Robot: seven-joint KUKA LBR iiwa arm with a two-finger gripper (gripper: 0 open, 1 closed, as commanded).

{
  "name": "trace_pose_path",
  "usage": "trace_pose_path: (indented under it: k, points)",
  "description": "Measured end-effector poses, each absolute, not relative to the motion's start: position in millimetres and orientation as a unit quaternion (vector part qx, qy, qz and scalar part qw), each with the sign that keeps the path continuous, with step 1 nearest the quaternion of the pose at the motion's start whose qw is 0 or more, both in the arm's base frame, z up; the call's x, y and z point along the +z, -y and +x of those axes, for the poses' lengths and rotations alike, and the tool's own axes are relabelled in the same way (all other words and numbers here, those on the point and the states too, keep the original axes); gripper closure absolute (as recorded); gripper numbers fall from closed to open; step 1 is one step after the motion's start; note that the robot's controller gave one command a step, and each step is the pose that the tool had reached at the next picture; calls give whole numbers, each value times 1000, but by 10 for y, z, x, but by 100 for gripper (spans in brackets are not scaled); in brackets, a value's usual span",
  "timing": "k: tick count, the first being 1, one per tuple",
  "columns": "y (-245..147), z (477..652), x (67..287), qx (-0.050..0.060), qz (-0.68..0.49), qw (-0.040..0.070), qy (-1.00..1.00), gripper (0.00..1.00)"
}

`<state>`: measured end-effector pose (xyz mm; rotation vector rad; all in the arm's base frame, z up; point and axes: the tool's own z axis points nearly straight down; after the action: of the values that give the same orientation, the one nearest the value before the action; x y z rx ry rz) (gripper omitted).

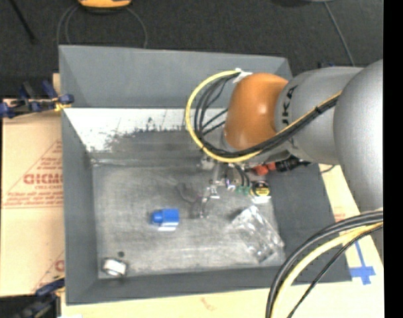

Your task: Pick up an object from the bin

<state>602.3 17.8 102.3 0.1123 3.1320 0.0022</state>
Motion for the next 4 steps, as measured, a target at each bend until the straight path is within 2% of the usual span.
trace_pose_path:
  k: [1, 2, 3, 4]
  points:
    - [-65, 5923, 1005, 0, 89, 1, -996, 0]
    - [-201, 5873, 746, 1, 211, 5, -978, 0]
    - [-191, 5895, 768, 1, 209, 4, -978, 0]
    - [-192, 5907, 787, 1, 209, 5, -978, 100]
